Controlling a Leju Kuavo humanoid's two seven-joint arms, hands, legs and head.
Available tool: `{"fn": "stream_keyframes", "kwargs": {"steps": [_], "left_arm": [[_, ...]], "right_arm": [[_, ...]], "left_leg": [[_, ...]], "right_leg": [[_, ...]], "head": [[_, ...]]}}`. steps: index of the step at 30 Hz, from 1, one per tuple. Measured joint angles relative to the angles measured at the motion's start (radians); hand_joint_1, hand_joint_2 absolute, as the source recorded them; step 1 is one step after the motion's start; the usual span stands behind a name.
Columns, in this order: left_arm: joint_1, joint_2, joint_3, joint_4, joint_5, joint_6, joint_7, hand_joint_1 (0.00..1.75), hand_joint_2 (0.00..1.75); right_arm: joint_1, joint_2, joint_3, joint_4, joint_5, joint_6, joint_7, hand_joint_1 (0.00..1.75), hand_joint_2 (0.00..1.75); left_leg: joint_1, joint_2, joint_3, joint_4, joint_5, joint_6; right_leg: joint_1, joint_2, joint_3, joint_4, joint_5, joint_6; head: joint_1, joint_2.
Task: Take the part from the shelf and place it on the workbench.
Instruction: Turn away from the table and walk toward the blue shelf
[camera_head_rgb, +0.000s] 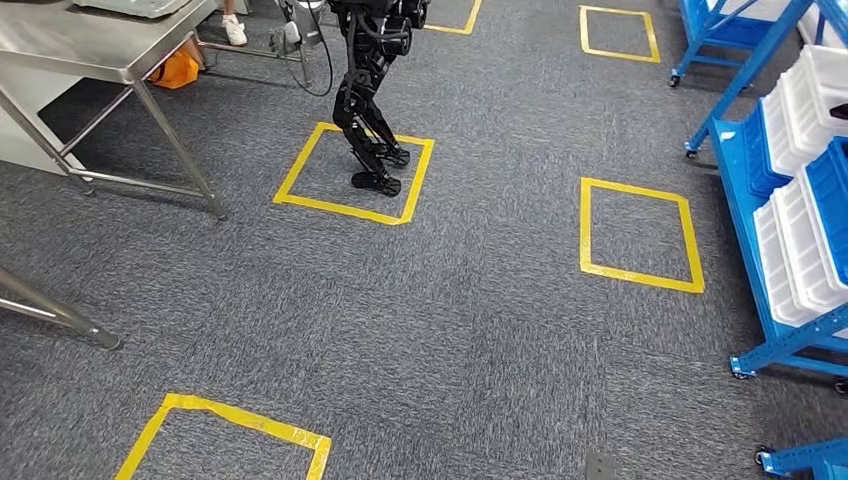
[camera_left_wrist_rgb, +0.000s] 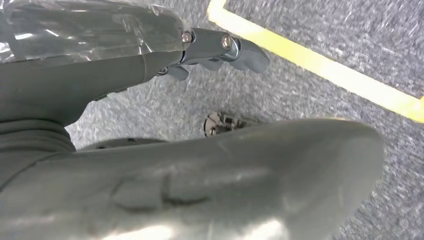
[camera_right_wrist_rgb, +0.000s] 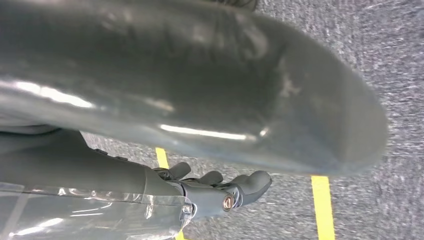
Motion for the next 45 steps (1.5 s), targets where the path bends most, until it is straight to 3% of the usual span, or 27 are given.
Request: {"fn": "stream_keyframes", "kwargs": {"steps": [2, 4, 5, 6, 7, 8, 10, 12, 15, 17, 20, 21, 22, 23, 24, 26, 28, 30, 32, 35, 36, 37, 38, 39, 41, 43, 45], "left_arm": [[-0.001, 0.0, 0.0, -0.001, -0.002, 0.0, 0.0, 0.0, 0.0], [-0.001, 0.0, 0.0, -0.001, -0.002, 0.0, 0.0, 0.0, 0.0], [0.0, 0.0, 0.0, -0.001, -0.002, -0.001, 0.0, 0.0, 0.0], [0.001, 0.0, 0.0, -0.001, -0.002, -0.001, 0.0, 0.0, 0.0], [0.002, 0.0, 0.0, -0.001, -0.002, -0.001, 0.0, 0.0, 0.0], [0.001, 0.0, 0.0, -0.001, -0.002, -0.001, 0.0, 0.0, 0.0], [0.001, 0.0, 0.0, -0.001, -0.002, -0.001, 0.001, 0.0, 0.0], [0.0, 0.0, 0.0, -0.001, -0.002, -0.001, 0.003, 0.0, 0.0], [-0.002, 0.0, 0.0, -0.003, -0.001, -0.001, 0.005, 0.0, 0.0], [-0.003, 0.0, 0.0, -0.004, 0.0, -0.001, 0.007, 0.0, 0.0], [-0.002, 0.0, 0.0, -0.004, 0.001, 0.0, 0.008, 0.0, 0.0], [-0.001, 0.001, 0.0, -0.004, 0.002, 0.001, 0.008, 0.0, 0.0], [0.0, 0.001, 0.0, -0.004, 0.003, 0.002, 0.008, 0.0, 0.0], [0.001, 0.001, 0.0, -0.004, 0.004, 0.002, 0.008, 0.0, 0.0], [0.001, 0.001, 0.0, -0.004, 0.004, 0.002, 0.008, 0.0, 0.0], [-0.001, 0.001, 0.0, -0.004, 0.004, 0.003, 0.008, 0.0, 0.0], [-0.002, 0.002, 0.0, -0.005, 0.004, 0.003, 0.008, 0.0, 0.0], [-0.002, 0.002, 0.0, -0.005, 0.004, 0.003, 0.008, 0.0, 0.0], [-0.003, 0.001, 0.0, -0.005, 0.004, 0.003, 0.008, 0.0, 0.0], [-0.001, 0.001, 0.0, -0.005, 0.005, 0.003, 0.008, 0.0, 0.0], [0.0, 0.001, 0.0, -0.005, 0.006, 0.003, 0.007, 0.0, 0.0], [0.001, 0.001, 0.0, -0.005, 0.006, 0.003, 0.007, 0.0, 0.0], [0.002, 0.001, 0.0, -0.005, 0.007, 0.003, 0.006, 0.0, 0.0], [0.002, 0.001, 0.0, -0.005, 0.007, 0.003, 0.005, 0.0, 0.0], [0.001, 0.001, 0.0, -0.005, 0.007, 0.003, 0.002, 0.0, 0.0], [-0.001, 0.001, 0.0, -0.005, 0.007, 0.003, 0.0, 0.0, 0.0], [-0.002, 0.001, 0.0, -0.006, 0.007, 0.003, 0.0, 0.0, 0.0]], "right_arm": [[0.0, 0.002, 0.0, 0.002, 0.005, 0.0, -0.002, 0.0, 0.0], [-0.004, 0.003, 0.0, 0.004, 0.007, 0.0, -0.003, 0.0, 0.0], [-0.006, 0.003, 0.0, 0.004, 0.007, 0.0, -0.003, 0.0, 0.0], [-0.006, 0.004, 0.0, 0.005, 0.007, 0.0, -0.003, 0.0, 0.0], [-0.005, 0.004, 0.0, 0.005, 0.008, 0.0, -0.003, 0.0, 0.0], [-0.003, 0.004, 0.0, 0.006, 0.008, 0.0, -0.003, 0.0, 0.0], [-0.003, 0.004, 0.0, 0.006, 0.008, 0.0, -0.003, 0.0, 0.0], [-0.006, 0.005, 0.0, 0.007, 0.007, 0.0, -0.002, 0.0, 0.0], [-0.004, 0.005, 0.0, 0.007, 0.004, 0.0, 0.003, 0.0, 0.0], [-0.002, 0.005, 0.0, 0.008, 0.0, 0.0, 0.007, 0.0, 0.0], [-0.005, 0.005, 0.002, 0.008, -0.008, 0.0, 0.011, 0.0, 0.0], [-0.005, 0.006, 0.003, 0.008, -0.011, 0.0, 0.012, 0.0, 0.0], [-0.004, 0.006, 0.005, 0.008, -0.014, 0.0, 0.013, 0.0, 0.0], [-0.003, 0.006, 0.006, 0.008, -0.016, 0.0, 0.013, 0.0, 0.0], [-0.003, 0.006, 0.007, 0.008, -0.017, 0.0, 0.013, 0.0, 0.0], [-0.003, 0.006, 0.009, 0.008, -0.018, 0.0, 0.013, 0.0, 0.0], [-0.003, 0.006, 0.011, 0.008, -0.019, 0.0, 0.013, 0.0, 0.0], [-0.002, 0.005, 0.013, 0.008, -0.019, 0.0, 0.013, 0.0, 0.0], [0.0, 0.005, 0.015, 0.008, -0.019, 0.0, 0.012, 0.0, 0.0], [-0.002, 0.006, 0.016, 0.008, -0.019, 0.0, 0.011, 0.0, 0.0], [-0.002, 0.006, 0.017, 0.008, -0.019, 0.0, 0.011, 0.0, 0.0], [-0.001, 0.006, 0.018, 0.009, -0.02, 0.0, 0.012, 0.0, 0.0], [0.001, 0.006, 0.019, 0.009, -0.021, 0.0, 0.012, 0.0, 0.0], [0.002, 0.005, 0.02, 0.009, -0.022, 0.0, 0.012, 0.0, 0.0], [0.002, 0.005, 0.022, 0.009, -0.024, 0.0, 0.012, 0.0, 0.0], [0.0, 0.004, 0.025, 0.009, -0.024, 0.0, 0.012, 0.0, 0.0], [0.001, 0.004, 0.027, 0.009, -0.025, 0.0, 0.012, 0.0, 0.0]], "left_leg": [[0.002, 0.022, 0.006, -0.01, 0.004, 0.011], [-0.001, 0.046, 0.009, -0.012, 0.003, 0.017], [-0.002, 0.059, 0.009, -0.012, 0.002, 0.019], [-0.004, 0.071, 0.01, -0.012, 0.0, 0.02], [-0.004, 0.081, 0.013, -0.012, -0.003, 0.02], [-0.005, 0.09, 0.017, -0.012, -0.006, 0.019], [-0.006, 0.106, 0.027, -0.012, -0.014, 0.013], [-0.009, 0.119, 0.035, -0.012, -0.021, 0.003], [-0.007, 0.133, 0.045, -0.016, -0.027, -0.012], [-0.006, 0.112, 0.038, 0.019, -0.054, -0.021], [-0.005, 0.062, -0.051, 0.21, -0.145, -0.025], [-0.006, 0.056, -0.08, 0.262, -0.157, -0.025], [-0.006, 0.054, -0.093, 0.277, -0.149, -0.023], [-0.007, 0.051, -0.087, 0.25, -0.12, -0.021], [-0.006, 0.045, -0.064, 0.188, -0.078, -0.018], [-0.005, 0.011, -0.014, 0.055, -0.015, -0.012], [-0.006, -0.007, 0.003, 0.003, 0.0, -0.007], [-0.009, 0.009, 0.004, -0.003, 0.004, 0.003], [-0.007, 0.028, 0.007, -0.013, 0.01, 0.016], [-0.007, 0.062, 0.009, -0.018, 0.011, 0.024], [-0.008, 0.074, 0.009, -0.018, 0.01, 0.025], [-0.008, 0.085, 0.01, -0.018, 0.008, 0.025], [-0.008, 0.095, 0.012, -0.018, 0.006, 0.023], [-0.007, 0.104, 0.015, -0.018, 0.003, 0.021], [-0.008, 0.121, 0.024, -0.017, -0.004, 0.012], [-0.01, 0.133, 0.031, -0.017, -0.009, 0.001], [-0.008, 0.144, 0.037, -0.019, -0.013, -0.011]], "right_leg": [[0.001, -0.038, -0.021, 0.051, -0.032, 0.009], [0.0, -0.084, -0.081, 0.174, -0.093, 0.016], [-0.001, -0.092, -0.114, 0.236, -0.116, 0.019], [-0.003, -0.096, -0.134, 0.274, -0.123, 0.021], [-0.004, -0.098, -0.135, 0.274, -0.11, 0.021], [-0.005, -0.103, -0.115, 0.233, -0.079, 0.02], [-0.001, -0.131, -0.044, 0.09, -0.012, 0.013], [0.008, -0.151, -0.005, 0.006, 0.012, 0.0], [0.013, -0.133, -0.002, -0.007, 0.01, -0.018], [0.009, -0.119, 0.004, -0.017, 0.015, -0.03], [0.009, -0.094, 0.007, -0.02, 0.015, -0.042], [0.01, -0.084, 0.007, -0.019, 0.015, -0.043], [0.011, -0.073, 0.009, -0.018, 0.014, -0.043], [0.011, -0.061, 0.01, -0.017, 0.014, -0.043], [0.011, -0.05, 0.012, -0.016, 0.013, -0.042], [0.011, -0.03, 0.012, -0.009, 0.009, -0.036], [0.01, -0.015, 0.006, -0.004, 0.006, -0.027], [0.007, -0.005, 0.003, -0.004, 0.007, -0.016], [0.006, -0.03, -0.008, 0.023, -0.014, -0.005], [0.003, -0.088, -0.089, 0.195, -0.103, 0.01], [0.0, -0.094, -0.117, 0.25, -0.122, 0.014], [-0.003, -0.096, -0.13, 0.275, -0.122, 0.016], [-0.005, -0.099, -0.122, 0.258, -0.103, 0.018], [-0.006, -0.106, -0.095, 0.203, -0.068, 0.018], [-0.004, -0.142, -0.024, 0.059, -0.009, 0.013], [0.005, -0.161, 0.005, -0.006, 0.005, 0.0], [0.01, -0.144, 0.005, -0.008, 0.005, -0.016]], "head": [[0.008, 0.0], [0.02, 0.0], [0.024, 0.0], [0.027, 0.0], [0.029, 0.0], [0.031, 0.0], [0.037, 0.0], [0.039, 0.0], [0.034, 0.0], [0.03, 0.0], [0.013, 0.0], [0.008, 0.0], [0.005, 0.0], [0.003, 0.0], [0.002, 0.0], [-0.001, 0.0], [-0.003, 0.0], [-0.003, 0.0], [0.002, 0.0], [0.018, 0.0], [0.021, 0.0], [0.023, 0.0], [0.026, 0.0], [0.029, 0.0], [0.035, 0.0], [0.036, 0.0], [0.031, 0.0]]}}
